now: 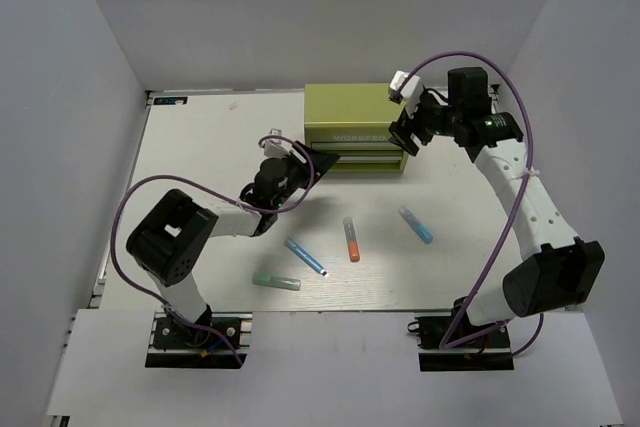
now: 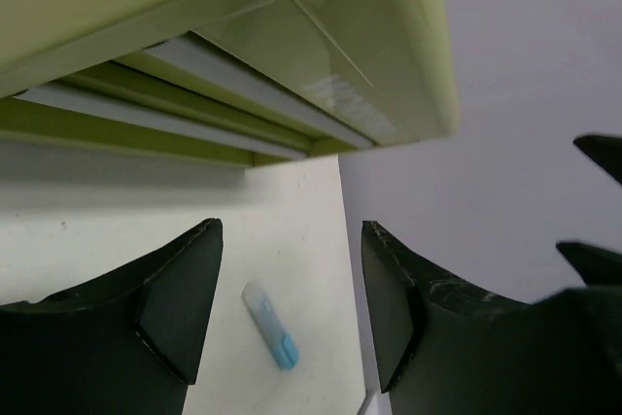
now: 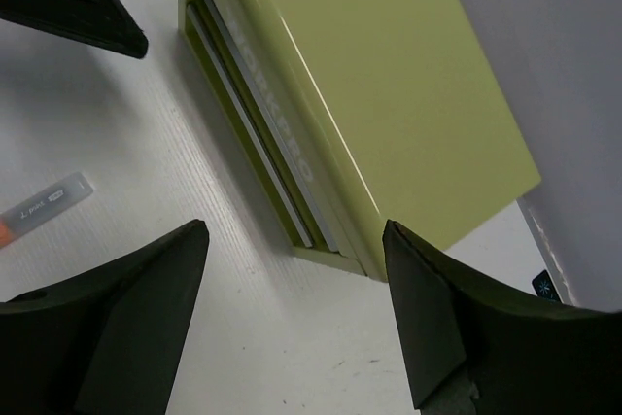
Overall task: Sort the stationery into containers
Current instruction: Open the drawer in the storage box.
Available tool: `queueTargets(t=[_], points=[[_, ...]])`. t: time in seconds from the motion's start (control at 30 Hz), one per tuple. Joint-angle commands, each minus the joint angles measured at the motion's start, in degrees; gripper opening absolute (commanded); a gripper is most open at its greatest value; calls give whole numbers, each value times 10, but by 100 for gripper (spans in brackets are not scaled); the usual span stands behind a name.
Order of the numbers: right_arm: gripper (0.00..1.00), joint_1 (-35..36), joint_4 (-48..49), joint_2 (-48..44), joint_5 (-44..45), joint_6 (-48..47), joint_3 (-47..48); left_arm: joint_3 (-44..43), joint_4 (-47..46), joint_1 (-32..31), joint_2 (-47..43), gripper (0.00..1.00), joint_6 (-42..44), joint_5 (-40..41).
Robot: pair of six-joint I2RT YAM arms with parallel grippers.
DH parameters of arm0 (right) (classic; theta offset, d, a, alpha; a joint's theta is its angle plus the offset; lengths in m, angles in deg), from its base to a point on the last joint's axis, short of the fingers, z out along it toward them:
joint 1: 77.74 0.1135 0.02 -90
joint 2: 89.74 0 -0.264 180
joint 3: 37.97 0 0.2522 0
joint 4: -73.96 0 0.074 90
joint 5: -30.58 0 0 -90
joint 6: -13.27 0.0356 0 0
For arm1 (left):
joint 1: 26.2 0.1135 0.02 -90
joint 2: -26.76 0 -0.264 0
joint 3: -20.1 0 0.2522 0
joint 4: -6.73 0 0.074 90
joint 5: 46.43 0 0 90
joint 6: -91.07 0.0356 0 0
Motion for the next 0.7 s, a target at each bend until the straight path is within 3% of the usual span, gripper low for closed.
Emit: queueTargets(t=[0.0, 0.17, 0.67], points=[[78, 19, 44, 17, 26, 22, 19, -27, -28, -21, 25, 69, -33, 138], [70, 32, 79, 44, 66, 51, 16, -45, -53, -35, 72, 68, -64, 183], [70, 42, 102, 77, 85, 10, 1, -116, -81, -45, 145, 65, -102, 214]])
